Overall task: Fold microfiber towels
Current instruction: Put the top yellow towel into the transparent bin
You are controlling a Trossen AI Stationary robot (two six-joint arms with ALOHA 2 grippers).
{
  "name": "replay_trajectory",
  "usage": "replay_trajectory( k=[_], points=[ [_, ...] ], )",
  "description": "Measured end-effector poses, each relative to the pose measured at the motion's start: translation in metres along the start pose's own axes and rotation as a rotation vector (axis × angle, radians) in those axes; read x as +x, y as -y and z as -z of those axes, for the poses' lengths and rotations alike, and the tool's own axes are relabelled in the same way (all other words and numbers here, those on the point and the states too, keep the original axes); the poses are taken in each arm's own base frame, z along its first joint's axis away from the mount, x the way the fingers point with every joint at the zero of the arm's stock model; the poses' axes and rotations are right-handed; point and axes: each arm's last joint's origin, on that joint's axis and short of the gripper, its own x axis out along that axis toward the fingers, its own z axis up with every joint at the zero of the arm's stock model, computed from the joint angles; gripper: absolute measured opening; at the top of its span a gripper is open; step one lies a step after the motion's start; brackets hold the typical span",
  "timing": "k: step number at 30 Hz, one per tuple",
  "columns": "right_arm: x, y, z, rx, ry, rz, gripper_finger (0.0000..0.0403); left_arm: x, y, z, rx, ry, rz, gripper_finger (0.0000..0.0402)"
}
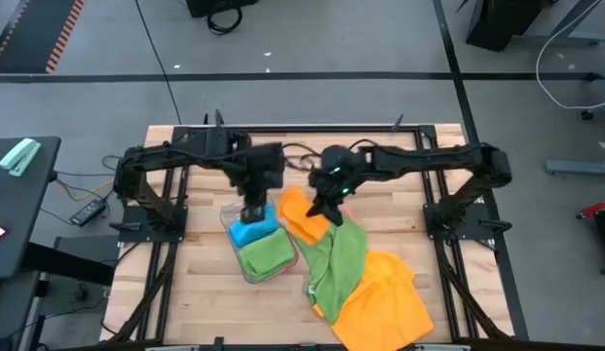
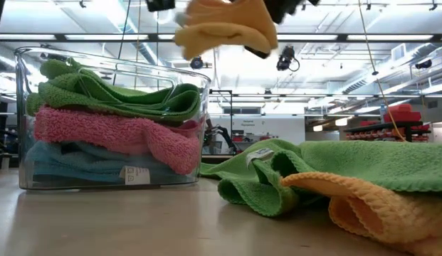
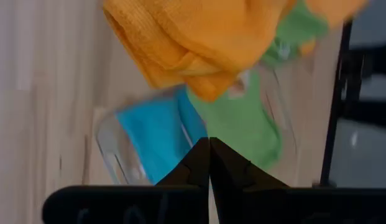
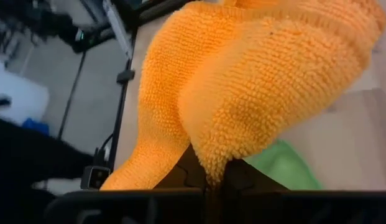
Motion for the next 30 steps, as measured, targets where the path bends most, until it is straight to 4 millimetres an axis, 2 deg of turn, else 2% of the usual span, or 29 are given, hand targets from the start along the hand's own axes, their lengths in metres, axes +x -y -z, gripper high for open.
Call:
replay_trajectory(
  k=[5, 7, 11, 15, 18, 22, 25, 30],
  points=[
    [0.027, -0.016, -0.019, -0.050, -0.073, 0.018, 0.0012, -0.016, 0.019, 0.019, 0.090, 0.002, 0.008, 0.0021],
    [0.032, -0.020, -0.023, -0.068, -0.090, 0.042, 0.0012, -0.017, 0.023, 0.028, 0.108, 0.001, 0.010, 0.0018],
    [0.034, -0.021, -0.024, -0.096, -0.108, 0.073, 0.0013, -0.013, 0.026, 0.049, 0.083, 0.076, 0.032, 0.0011],
    [0.027, -0.025, -0.025, -0.123, -0.106, 0.070, 0.0013, -0.006, 0.021, 0.066, -0.045, 0.250, 0.027, 0.0025],
    [0.023, -0.030, -0.024, -0.172, -0.110, 0.051, 0.0014, 0.000, 0.014, 0.073, -0.154, 0.380, 0.068, 0.0063],
    [0.022, -0.039, -0.018, -0.252, -0.145, 0.023, 0.0014, 0.014, 0.003, 0.082, -0.282, 0.460, 0.101, 0.0139],
    [0.021, -0.044, -0.014, -0.301, -0.175, 0.012, 0.0015, 0.026, -0.002, 0.077, -0.367, 0.553, 0.166, 0.0206],
    [0.019, -0.046, -0.008, -0.336, -0.228, 0.005, 0.0016, 0.051, -0.002, 0.070, -0.421, 0.651, 0.376, 0.0309]
  ],
)
